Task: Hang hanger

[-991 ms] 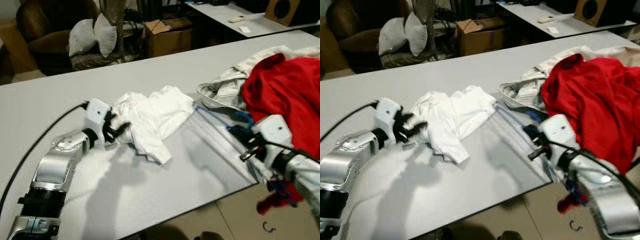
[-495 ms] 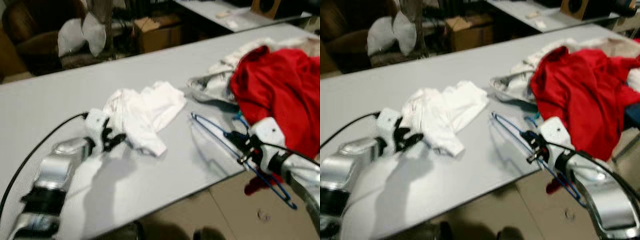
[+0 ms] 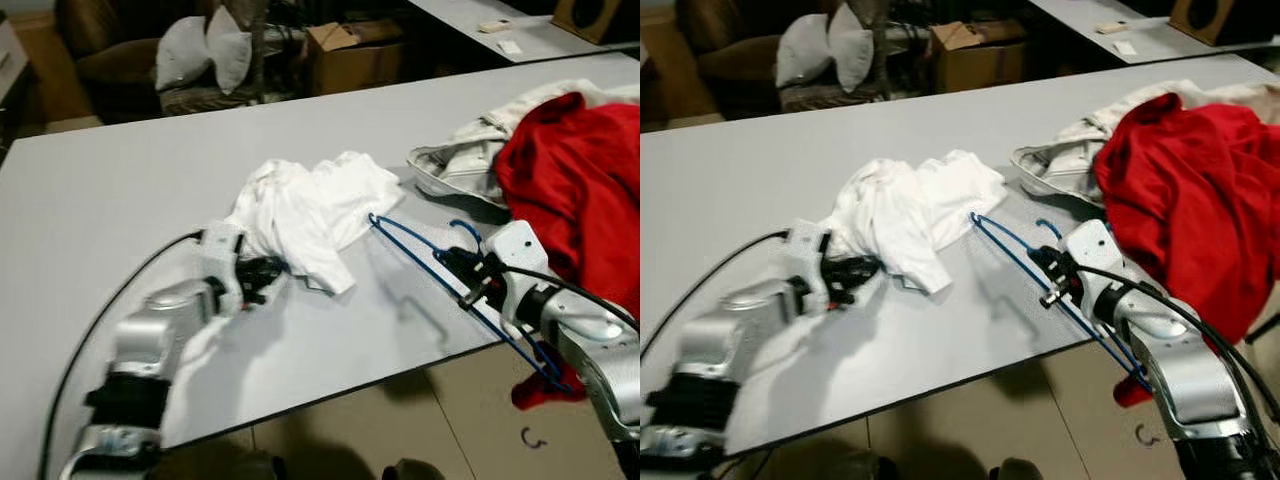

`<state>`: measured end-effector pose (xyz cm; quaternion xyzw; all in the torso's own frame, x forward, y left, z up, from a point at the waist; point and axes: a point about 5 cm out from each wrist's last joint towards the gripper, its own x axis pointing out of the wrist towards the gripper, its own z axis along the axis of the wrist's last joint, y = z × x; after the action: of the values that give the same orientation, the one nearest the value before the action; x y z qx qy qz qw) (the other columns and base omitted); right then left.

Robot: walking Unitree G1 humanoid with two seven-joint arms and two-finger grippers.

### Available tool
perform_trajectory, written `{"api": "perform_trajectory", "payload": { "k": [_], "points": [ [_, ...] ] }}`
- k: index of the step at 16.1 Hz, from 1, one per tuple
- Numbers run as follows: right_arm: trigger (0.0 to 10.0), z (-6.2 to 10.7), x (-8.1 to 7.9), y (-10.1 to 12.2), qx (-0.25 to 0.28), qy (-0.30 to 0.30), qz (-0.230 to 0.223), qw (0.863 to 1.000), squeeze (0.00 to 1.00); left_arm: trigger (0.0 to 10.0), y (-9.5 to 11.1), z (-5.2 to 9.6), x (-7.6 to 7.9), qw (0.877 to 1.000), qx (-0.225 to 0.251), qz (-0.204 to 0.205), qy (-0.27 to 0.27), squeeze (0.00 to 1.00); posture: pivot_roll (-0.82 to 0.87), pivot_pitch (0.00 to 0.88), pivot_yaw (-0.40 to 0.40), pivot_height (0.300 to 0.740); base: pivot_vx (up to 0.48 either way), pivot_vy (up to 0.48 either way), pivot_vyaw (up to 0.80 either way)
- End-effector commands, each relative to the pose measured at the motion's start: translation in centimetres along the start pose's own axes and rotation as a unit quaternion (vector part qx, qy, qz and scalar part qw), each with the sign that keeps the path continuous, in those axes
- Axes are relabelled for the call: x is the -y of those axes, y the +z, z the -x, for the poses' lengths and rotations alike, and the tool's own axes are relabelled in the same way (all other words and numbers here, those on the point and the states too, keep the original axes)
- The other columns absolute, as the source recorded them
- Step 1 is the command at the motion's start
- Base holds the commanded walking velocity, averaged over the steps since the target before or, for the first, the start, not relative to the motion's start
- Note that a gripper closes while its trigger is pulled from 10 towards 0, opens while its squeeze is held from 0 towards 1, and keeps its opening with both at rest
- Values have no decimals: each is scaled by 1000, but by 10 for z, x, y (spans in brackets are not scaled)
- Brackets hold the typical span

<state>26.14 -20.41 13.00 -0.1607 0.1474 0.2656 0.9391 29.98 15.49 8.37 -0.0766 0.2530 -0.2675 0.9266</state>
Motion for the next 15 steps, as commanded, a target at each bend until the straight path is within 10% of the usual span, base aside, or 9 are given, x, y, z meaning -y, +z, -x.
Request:
{"api": "perform_trajectory", "payload": {
  "k": [1, 5, 11, 15],
  "points": [
    [10000, -4, 0, -7, -17, 2, -1, 1000, 0, 0, 9, -6, 2, 1000, 18, -3, 2, 0, -106, 0, 54, 740, 0, 0, 0],
    [10000, -14, -1, -1, -4, 15, 7, 1000, 0, 0, 19, -24, 16, 998, 50, 33, -27, 0, -107, 0, 57, 740, 0, 0, 0],
    [10000, -8, 0, -2, 4, 16, 9, 1000, 0, 0, 45, -8, 10, 968, 160, 173, -90, 0, -117, 0, 61, 740, 0, 0, 0],
    [10000, -5, 1, -2, 8, 11, 7, 1000, 0, 0, 67, -2, -2, 958, 216, 177, -62, 0, -130, 0, 68, 740, 0, 0, 0]
  ]
}}
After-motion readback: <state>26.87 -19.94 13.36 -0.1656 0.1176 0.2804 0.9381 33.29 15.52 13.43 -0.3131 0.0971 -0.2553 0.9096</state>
